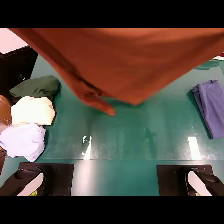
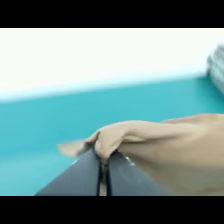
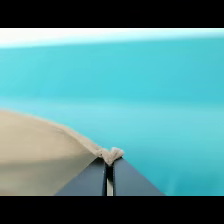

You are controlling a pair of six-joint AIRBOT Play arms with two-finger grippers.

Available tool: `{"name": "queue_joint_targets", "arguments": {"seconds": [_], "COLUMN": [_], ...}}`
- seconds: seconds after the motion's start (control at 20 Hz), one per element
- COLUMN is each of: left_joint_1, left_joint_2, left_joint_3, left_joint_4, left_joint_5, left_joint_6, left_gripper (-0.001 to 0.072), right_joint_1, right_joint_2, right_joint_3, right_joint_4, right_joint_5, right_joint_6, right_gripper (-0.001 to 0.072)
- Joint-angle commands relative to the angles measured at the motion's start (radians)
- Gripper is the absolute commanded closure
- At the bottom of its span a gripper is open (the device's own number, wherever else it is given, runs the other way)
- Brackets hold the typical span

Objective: Fold the shirts.

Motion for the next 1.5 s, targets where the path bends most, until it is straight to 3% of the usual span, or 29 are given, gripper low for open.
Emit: {"name": "queue_joint_targets", "arguments": {"seconds": [0.0, 0.2, 0.4, 0.5, 0.7, 0.95, 1.2, 1.25, 1.3, 1.35, 1.45], "left_joint_1": [0.001, 0.001, 0.001, 0.001, 0.001, 0.001, 0.001, 0.001, 0.001, 0.008, 0.041], "left_joint_2": [0.052, 0.047, -0.029, -0.1, -0.343, -0.693, -0.814, -0.811, -0.808, -0.808, -0.807], "left_joint_3": [0.162, 0.203, 0.103, 0.005, -0.125, -0.164, -0.164, -0.164, -0.162, -0.148, -0.106], "left_joint_4": [-0.003, -0.023, -0.01, -0.011, -0.012, -0.021, -0.022, -0.021, -0.017, -0.015, -0.016], "left_joint_5": [-0.024, 0.011, 0.007, -0.018, -0.081, -0.05, 0.09, 0.087, 0.071, 0.024, -0.139], "left_joint_6": [-0.026, -0.027, -0.024, -0.024, -0.024, -0.006, 0.002, 0.003, 0.002, 0.002, 0.003], "left_gripper": [0.0685, 0.0685, 0.0685, 0.0684, 0.0684, 0.0684, 0.0683, 0.0652, 0.0359, 0.0151, 0.0166], "right_joint_1": [-0.125, -0.222, -0.12, -0.031, 0.136, 0.153, 0.143, 0.143, 0.142, 0.138, 0.114], "right_joint_2": [0.066, 0.001, -0.157, -0.236, -0.439, -0.702, -0.886, -0.908, -0.919, -0.923, -0.908], "right_joint_3": [0.16, 0.339, 0.46, 0.428, 0.281, 0.155, 0.271, 0.298, 0.317, 0.329, 0.326], "right_joint_4": [-0.006, -0.004, -0.006, -0.065, -0.322, -0.33, -0.309, -0.301, -0.281, -0.257, -0.193], "right_joint_5": [0.049, 0.119, 0.174, 0.18, 0.249, 0.202, 0.185, 0.2, 0.215, 0.232, 0.291], "right_joint_6": [-0.011, -0.011, -0.01, 0.005, 0.061, 0.061, 0.061, 0.061, 0.061, 0.06, 0.042], "right_gripper": [0.0696, 0.0696, 0.0697, 0.0697, 0.0697, 0.0697, 0.0694, 0.0629, 0.0431, 0.0374, 0.0375]}}
